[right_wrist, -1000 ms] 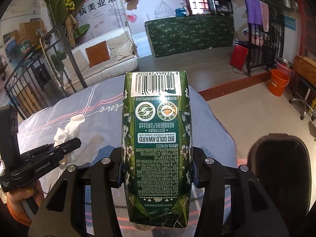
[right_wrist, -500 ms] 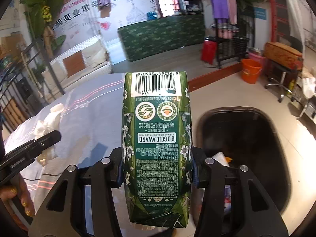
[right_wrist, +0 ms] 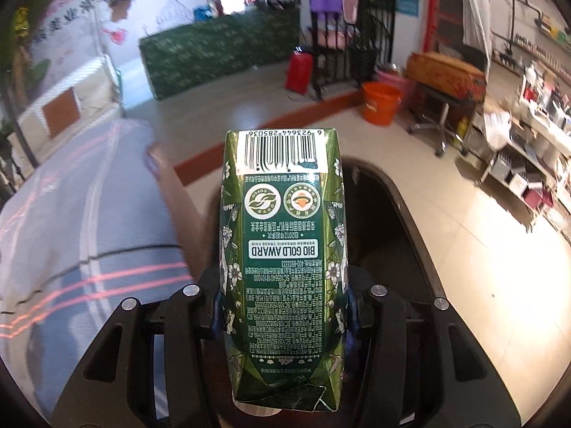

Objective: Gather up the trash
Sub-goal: 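Carry the green carton with the right tool over the bin and release it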

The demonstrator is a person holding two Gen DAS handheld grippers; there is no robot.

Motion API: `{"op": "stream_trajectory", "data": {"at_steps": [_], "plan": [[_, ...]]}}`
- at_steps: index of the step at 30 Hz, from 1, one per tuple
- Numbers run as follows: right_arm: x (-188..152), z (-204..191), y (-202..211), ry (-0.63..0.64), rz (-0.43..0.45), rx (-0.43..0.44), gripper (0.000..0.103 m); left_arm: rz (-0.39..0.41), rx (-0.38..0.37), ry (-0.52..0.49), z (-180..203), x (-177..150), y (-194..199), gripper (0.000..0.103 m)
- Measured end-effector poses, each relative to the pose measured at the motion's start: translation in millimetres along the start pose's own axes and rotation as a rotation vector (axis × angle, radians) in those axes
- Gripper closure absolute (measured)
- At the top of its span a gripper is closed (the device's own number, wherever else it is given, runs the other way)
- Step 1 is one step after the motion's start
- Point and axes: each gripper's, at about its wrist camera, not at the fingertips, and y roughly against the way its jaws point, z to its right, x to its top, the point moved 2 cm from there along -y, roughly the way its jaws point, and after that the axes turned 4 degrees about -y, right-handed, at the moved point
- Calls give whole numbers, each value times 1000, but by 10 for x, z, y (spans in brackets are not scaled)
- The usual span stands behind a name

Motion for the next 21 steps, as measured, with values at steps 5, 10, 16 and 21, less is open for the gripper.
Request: {"op": "stream_trajectory", "data": {"at_steps": [5, 10, 16, 21], "plan": [[-44, 115, -310, -20, -89, -40, 53, -16, -13, -15, 92, -45, -50, 84], [-82, 159, -437, -32, -124, -63, 49, -26, -25, -24, 142, -56, -84, 84], [-96, 219, -378, -72, -109, -55, 30, -46, -51, -43, 218, -60, -159, 84], [-112, 241, -195, -106, -76, -16, 30, -64, -74, -84, 365, -76, -261, 84]]}}
